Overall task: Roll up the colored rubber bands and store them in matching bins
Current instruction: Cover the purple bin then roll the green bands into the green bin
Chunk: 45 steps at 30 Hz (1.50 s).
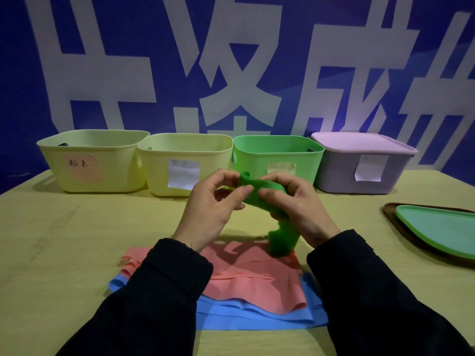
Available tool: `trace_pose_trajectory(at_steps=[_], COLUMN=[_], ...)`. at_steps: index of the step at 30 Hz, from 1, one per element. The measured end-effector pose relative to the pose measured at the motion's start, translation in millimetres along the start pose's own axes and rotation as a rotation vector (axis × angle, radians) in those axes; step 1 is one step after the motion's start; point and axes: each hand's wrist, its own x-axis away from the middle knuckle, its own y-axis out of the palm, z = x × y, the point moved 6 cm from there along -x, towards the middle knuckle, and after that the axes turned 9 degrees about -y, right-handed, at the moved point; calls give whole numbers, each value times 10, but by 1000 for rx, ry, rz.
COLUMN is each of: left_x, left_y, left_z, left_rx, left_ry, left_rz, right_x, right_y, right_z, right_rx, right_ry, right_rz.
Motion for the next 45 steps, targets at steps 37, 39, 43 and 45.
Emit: trace_pose_trajectory(at_steps=[37,39,43,45], left_x=[14,20,24,25], left_y=[108,127,75,62], left_z=[-115,-117,-96,-87], left_rx=[48,58,72,65], left_ry=[-70,-79,-81,-70], left_rz=[-100,-126,-61,-41], right_x=[19,24,25,21], right_y=[31,41,47,22], right_z=[-70,-48,-56,-49], right_rx=[105,97,97,107], right_ry=[-125,-111,-106,-125], right_rz=[-23,-38,-39,6])
